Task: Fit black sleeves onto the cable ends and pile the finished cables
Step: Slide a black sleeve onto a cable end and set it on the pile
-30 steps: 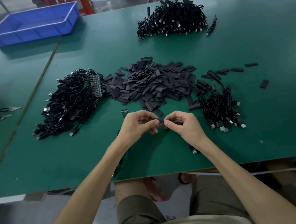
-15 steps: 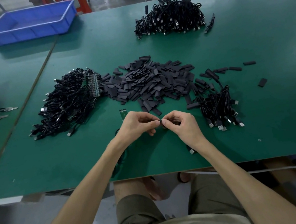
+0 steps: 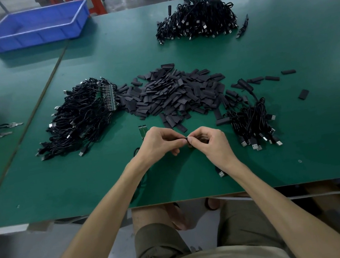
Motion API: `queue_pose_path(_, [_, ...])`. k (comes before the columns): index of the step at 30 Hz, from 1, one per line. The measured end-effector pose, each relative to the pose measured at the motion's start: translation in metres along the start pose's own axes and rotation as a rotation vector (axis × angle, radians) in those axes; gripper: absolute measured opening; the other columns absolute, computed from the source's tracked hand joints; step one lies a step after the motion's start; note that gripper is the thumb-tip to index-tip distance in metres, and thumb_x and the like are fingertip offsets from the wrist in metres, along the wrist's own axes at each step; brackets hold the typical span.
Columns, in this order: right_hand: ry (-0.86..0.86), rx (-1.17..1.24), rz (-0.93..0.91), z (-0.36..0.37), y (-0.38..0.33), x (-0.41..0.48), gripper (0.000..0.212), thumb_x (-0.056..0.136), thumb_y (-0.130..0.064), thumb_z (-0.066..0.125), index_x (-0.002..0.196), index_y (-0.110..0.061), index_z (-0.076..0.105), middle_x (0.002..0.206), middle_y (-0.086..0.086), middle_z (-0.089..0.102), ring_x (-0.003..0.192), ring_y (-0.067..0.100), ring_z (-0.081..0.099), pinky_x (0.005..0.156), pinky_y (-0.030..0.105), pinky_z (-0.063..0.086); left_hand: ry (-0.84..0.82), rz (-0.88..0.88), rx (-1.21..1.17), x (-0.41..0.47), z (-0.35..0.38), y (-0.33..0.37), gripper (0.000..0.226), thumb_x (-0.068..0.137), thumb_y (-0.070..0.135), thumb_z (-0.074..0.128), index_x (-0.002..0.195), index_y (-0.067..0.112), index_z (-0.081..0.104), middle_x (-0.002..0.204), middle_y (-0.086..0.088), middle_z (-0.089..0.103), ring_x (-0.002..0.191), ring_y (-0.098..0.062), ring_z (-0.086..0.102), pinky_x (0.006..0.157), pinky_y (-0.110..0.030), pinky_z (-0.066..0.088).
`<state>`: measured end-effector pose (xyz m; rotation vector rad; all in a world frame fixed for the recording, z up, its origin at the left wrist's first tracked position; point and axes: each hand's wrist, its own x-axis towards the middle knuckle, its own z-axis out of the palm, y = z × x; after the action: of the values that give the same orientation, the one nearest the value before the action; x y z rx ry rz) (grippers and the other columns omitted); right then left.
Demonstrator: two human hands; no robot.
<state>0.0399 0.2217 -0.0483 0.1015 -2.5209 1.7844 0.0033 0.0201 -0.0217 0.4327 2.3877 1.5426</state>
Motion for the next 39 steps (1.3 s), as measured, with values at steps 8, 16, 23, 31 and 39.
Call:
queue_pose_path(8, [0.004,-0.017,0.004,0.001,-0.003,-0.001,0.006,0.095,-0.018,0.074,0.092,-0.013,0.076,0.083,-0.004,0.077,0.081,0.01,0.073,0.082,0.035,0.061,-0.01,-0.016,-0.064,-0.001,0.002,-0.007,0.017,0.089,0.027,0.078,0.096,0.012,0.08,0.073,-0.006,0.075,0.059,-0.017,0.069,0.062,-0.022,0.056])
queue_pose_path(16, [0.023,-0.026,0.017,0.004,-0.003,-0.002,0.008,0.097,-0.02,0.072,0.09,-0.016,0.073,0.079,-0.005,0.077,0.079,0.012,0.074,0.081,0.045,0.061,-0.04,-0.063,-0.237,0.002,0.003,-0.013,0.015,0.09,0.032,0.077,0.094,0.018,0.082,0.082,-0.013,0.076,0.064,-0.017,0.067,0.064,-0.026,0.058])
queue_pose_path(23, [0.031,-0.053,0.011,0.006,-0.003,-0.003,0.01,0.098,-0.023,0.071,0.089,-0.018,0.072,0.078,-0.008,0.076,0.077,0.012,0.073,0.078,0.043,0.06,-0.022,-0.04,-0.242,0.003,0.006,-0.017,0.012,0.094,0.02,0.072,0.094,0.013,0.082,0.076,-0.011,0.073,0.059,-0.017,0.064,0.061,-0.025,0.056])
queue_pose_path(31, [0.007,-0.033,-0.007,0.003,-0.006,-0.003,0.012,0.098,-0.02,0.07,0.087,-0.016,0.072,0.077,-0.007,0.077,0.077,0.009,0.074,0.076,0.026,0.058,-0.011,-0.005,-0.105,0.005,0.01,-0.019,0.025,0.102,0.021,0.061,0.089,0.003,0.074,0.064,0.001,0.067,0.053,-0.013,0.061,0.053,-0.023,0.052])
queue_pose_path(39, [0.001,-0.022,-0.043,0.001,-0.004,-0.002,0.011,0.098,-0.018,0.071,0.089,-0.014,0.074,0.079,-0.003,0.078,0.079,0.011,0.075,0.082,0.031,0.06,-0.039,0.001,-0.115,0.007,0.009,-0.018,0.027,0.101,0.023,0.063,0.087,0.002,0.073,0.065,0.0,0.067,0.055,-0.012,0.061,0.056,-0.022,0.051])
